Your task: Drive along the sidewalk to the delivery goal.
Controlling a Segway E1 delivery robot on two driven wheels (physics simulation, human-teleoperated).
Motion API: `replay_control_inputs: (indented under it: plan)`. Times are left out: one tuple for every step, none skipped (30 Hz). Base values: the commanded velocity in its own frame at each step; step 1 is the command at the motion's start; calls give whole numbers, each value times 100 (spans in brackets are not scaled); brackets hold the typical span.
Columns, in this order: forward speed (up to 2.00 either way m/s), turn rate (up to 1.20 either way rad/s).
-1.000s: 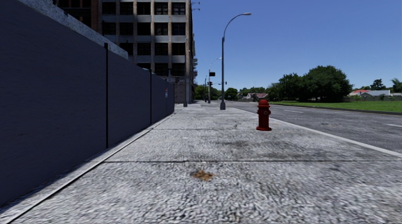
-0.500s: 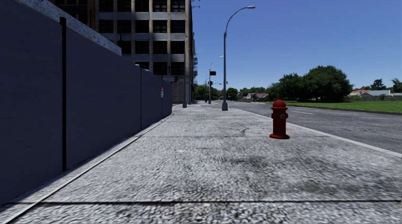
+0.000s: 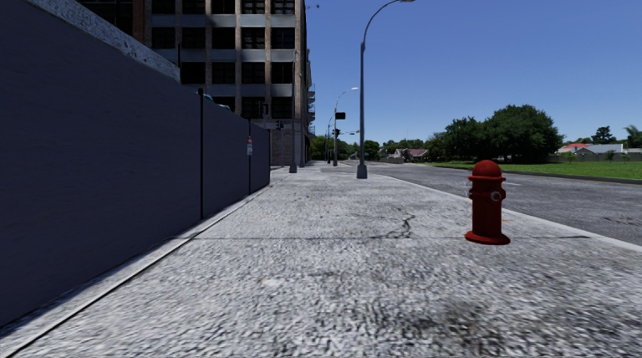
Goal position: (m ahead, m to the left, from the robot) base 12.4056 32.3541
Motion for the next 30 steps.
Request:
replay_control_inputs:
  plan:
    - [200,0]
    - [200,0]
    - [200,0]
    - [200,0]
    - [200,0]
    - [196,0]
    - [196,0]
    - [169,0]
    - [165,0]
    - [169,0]
    - [169,0]
    - [177,0]
    - [182,0]
    - [182,0]
    - [185,0]
    - [190,0]
    - [190,0]
    - [195,0]
    - [196,0]
    - [197,0]
    - [197,0]
    - [197,0]
    - [200,0]
    - [200,0]
    - [200,0]
    - [200,0]
    - [200,0]
    - [200,0]
    - [200,0]
    - [200,0]
